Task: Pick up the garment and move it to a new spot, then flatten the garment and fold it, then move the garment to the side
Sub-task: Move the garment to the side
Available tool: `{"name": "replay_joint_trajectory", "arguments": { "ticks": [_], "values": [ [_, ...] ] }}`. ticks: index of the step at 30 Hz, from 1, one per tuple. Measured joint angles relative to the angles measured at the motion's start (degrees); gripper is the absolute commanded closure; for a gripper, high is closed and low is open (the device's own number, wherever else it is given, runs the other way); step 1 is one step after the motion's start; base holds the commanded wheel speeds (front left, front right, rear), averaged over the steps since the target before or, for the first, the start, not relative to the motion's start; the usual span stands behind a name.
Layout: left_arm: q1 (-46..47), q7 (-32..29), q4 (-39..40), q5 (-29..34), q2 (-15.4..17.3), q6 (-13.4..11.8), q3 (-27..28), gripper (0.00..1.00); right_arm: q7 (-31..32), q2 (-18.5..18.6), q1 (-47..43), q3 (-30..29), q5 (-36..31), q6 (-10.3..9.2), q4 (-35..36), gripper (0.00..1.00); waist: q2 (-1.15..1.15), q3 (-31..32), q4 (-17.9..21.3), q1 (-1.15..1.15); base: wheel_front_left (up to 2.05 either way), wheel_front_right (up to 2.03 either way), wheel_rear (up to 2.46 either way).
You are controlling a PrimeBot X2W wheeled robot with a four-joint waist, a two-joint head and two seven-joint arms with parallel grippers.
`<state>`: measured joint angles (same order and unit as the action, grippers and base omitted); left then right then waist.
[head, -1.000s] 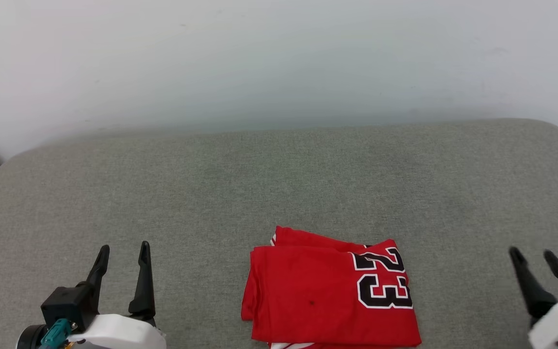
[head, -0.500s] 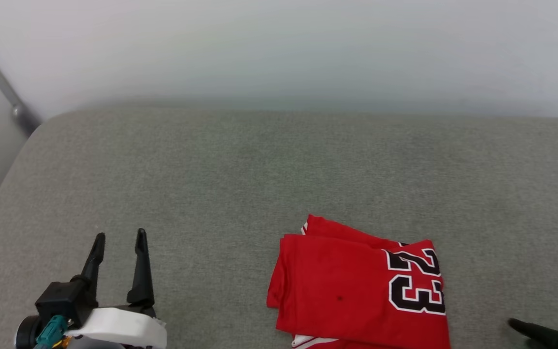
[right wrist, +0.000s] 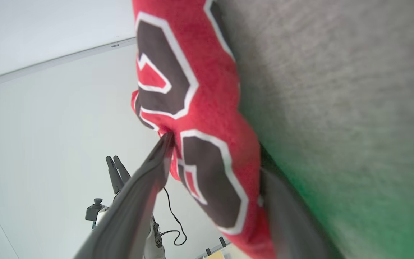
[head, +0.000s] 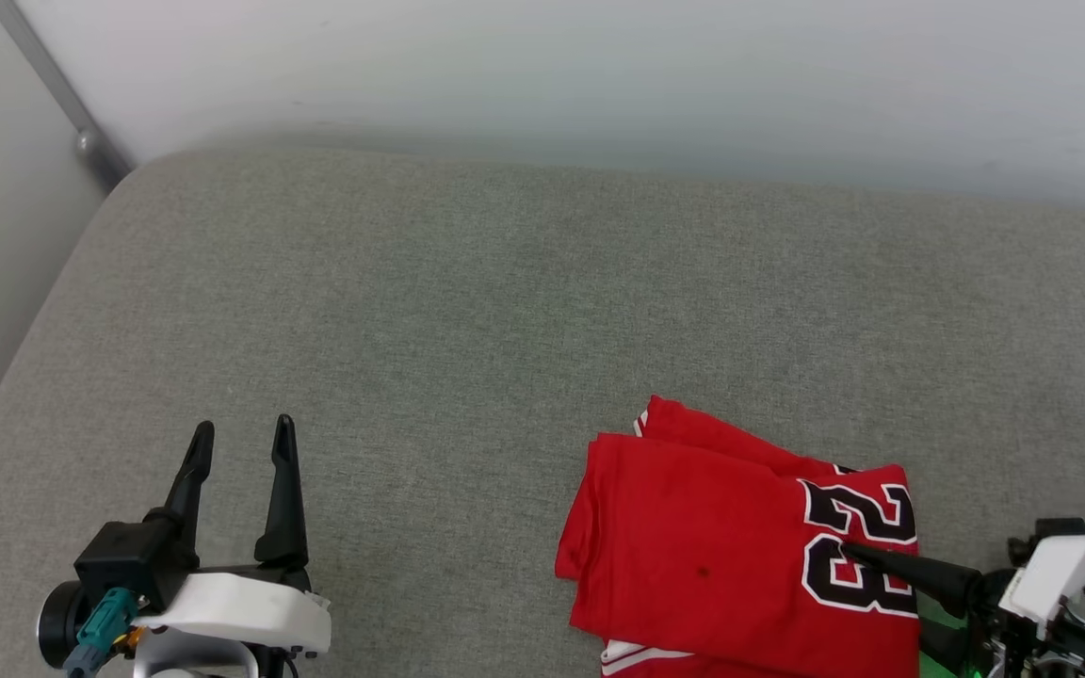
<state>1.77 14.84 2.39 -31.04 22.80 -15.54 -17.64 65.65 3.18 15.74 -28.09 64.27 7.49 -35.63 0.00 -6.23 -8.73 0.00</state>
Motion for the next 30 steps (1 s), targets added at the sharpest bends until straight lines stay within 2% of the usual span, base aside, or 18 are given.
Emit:
{"name": "replay_joint_trajectory", "arguments": {
  "ticks": [1, 2, 3, 9, 16, 23, 30],
  "values": [
    [0.14, 0.00, -0.10, 0.05, 0.00, 0.04, -0.01, 0.00, -0.44, 0.00, 0.23, 1.09, 0.66, 0.00, -0.36, 0.56, 0.00, 0.01, -0.03, 0.00, 0.00, 0.00, 0.00],
    [0.29, 0.00, -0.18, 0.07, -0.03, 0.19, -0.02, 0.00, -1.02, 0.07, 0.40, 1.90, 1.24, 0.00, -0.57, 0.89, 0.00, 0.08, -0.02, 0.00, 0.00, 0.00, 0.00],
    [0.42, 0.00, -0.19, 0.10, -0.04, 0.19, -0.01, 0.00, -1.81, 0.05, 0.44, 2.77, 1.45, 0.01, -0.40, 1.00, 0.00, 0.14, 0.02, 0.00, 0.00, 0.00, 0.00],
    [0.55, 0.05, -0.55, 0.65, 0.02, 0.78, -0.19, 0.00, -7.27, 0.20, -0.28, 7.97, -2.94, 0.01, 5.39, 1.00, 0.00, 0.68, 1.11, 0.00, 0.00, 0.00, 0.00],
    [0.53, 0.07, -0.94, 1.29, 0.35, 1.69, -0.74, 0.00, -15.56, 6.60, -1.43, 19.96, -16.90, 0.01, 11.66, 1.00, 0.00, 2.18, 5.01, 0.00, 0.00, 0.00, 0.00],
    [0.66, 0.07, -0.36, 2.36, 0.34, 2.01, -1.62, 0.00, -22.21, 12.48, 2.42, 30.15, -28.91, 0.01, 13.19, 1.00, 0.00, 2.64, 12.70, 0.00, 0.00, 0.00, 0.00],
    [5.89, -1.16, 2.41, 4.57, 1.94, 2.78, -2.35, 0.00, -26.36, 15.22, 9.72, 33.42, -33.92, 0.01, 12.33, 1.00, 0.00, -1.18, 21.60, 0.00, 0.00, 0.00, 0.00]
  ]
}}
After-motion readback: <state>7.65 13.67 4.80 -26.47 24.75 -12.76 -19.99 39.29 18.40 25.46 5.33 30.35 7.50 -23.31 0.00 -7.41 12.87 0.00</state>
